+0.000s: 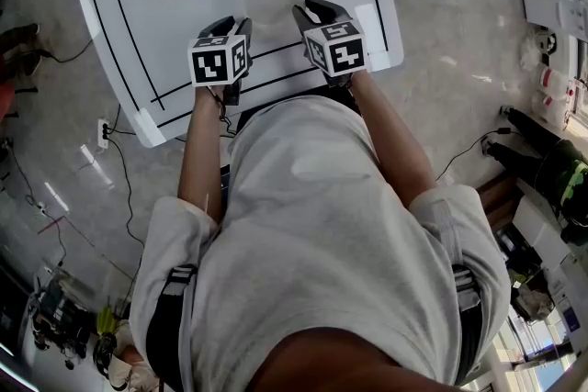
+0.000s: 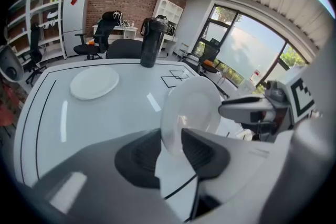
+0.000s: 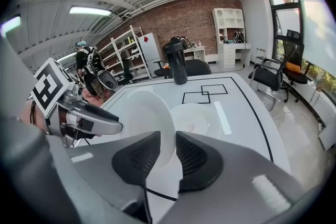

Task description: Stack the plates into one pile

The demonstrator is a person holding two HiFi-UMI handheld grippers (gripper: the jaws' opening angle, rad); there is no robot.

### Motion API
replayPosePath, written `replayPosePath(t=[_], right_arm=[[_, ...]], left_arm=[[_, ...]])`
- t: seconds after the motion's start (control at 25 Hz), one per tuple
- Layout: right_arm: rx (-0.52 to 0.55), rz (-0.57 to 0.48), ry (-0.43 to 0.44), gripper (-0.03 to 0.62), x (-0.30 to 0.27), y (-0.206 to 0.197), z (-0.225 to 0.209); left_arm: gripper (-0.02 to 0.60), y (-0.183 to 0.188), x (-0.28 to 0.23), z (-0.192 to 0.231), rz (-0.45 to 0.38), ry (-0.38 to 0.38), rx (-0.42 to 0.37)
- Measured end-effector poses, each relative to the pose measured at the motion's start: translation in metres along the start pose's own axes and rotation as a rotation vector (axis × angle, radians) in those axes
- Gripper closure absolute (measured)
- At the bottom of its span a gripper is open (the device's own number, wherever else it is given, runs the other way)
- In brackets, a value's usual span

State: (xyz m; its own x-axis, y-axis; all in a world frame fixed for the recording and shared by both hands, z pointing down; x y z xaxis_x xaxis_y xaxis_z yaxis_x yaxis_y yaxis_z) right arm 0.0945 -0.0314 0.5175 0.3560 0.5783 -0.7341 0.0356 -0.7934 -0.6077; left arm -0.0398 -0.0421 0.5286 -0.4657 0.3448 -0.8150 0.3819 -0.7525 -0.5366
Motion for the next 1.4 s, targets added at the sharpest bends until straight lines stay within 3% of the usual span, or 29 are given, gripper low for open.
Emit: replayPosePath(t=[1.0,1.4], right_arm=[[-0.055,-0.038,-0.073,0.494,0.018,0.012,-0.071],[-0.049,-0.014,-0.055,0.494,0.000,0.023,-0.084]], left_arm=[[0.460,0.041,-0.046,-0.048,0.014,-0.047,-0.069],[0.460,0.054,-0.063,-0.039,0.017,-0.029,-0.029]])
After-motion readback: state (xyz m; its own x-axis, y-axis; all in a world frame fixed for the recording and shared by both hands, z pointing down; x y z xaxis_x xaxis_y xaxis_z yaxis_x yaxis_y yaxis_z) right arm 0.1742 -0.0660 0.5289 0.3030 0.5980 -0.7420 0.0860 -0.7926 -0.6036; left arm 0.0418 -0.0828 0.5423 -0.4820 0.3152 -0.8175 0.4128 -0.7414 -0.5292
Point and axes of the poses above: the fingertips, and each gripper's own axes: x backward along the fingers, z to its left, y out of its top, the point moved 1 cm from there along x, backward along the fingers, and after that the axes turned 7 degrees about -x, right-handed, at the moved point
